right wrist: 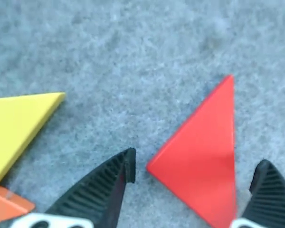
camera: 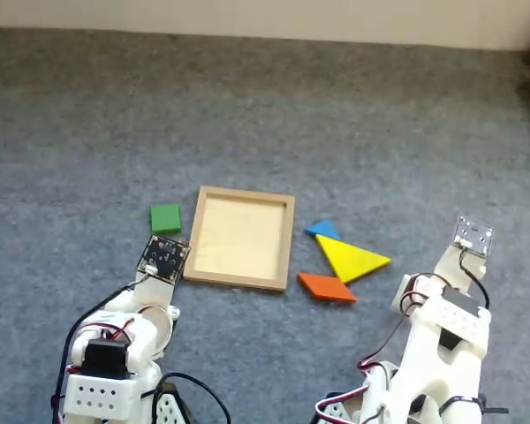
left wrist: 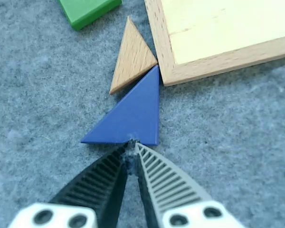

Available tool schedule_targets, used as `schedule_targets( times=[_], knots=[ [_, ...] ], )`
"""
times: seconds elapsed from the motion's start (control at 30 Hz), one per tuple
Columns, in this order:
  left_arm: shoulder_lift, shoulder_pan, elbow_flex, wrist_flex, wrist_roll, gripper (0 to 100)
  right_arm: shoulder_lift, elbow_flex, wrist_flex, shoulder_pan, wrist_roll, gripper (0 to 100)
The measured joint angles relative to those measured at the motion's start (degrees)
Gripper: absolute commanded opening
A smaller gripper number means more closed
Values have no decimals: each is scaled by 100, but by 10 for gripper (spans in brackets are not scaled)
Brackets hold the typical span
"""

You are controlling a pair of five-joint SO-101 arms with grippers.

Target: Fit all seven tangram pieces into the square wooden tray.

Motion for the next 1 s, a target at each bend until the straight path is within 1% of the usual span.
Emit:
schedule_targets(
  times=[0.57, 0.67, 0.83, 1.0],
  knots=[
    [0, 0, 0, 0, 0, 7, 0, 9, -88, 35, 0, 371],
    [0, 0, 0, 0, 0, 7, 0, 9, -88, 167, 0, 370],
    [0, 0, 0, 0, 0, 7, 0, 141, -105, 229, 70, 316],
    [0, 0, 0, 0, 0, 7, 0, 220, -114, 229, 273, 313]
  ],
)
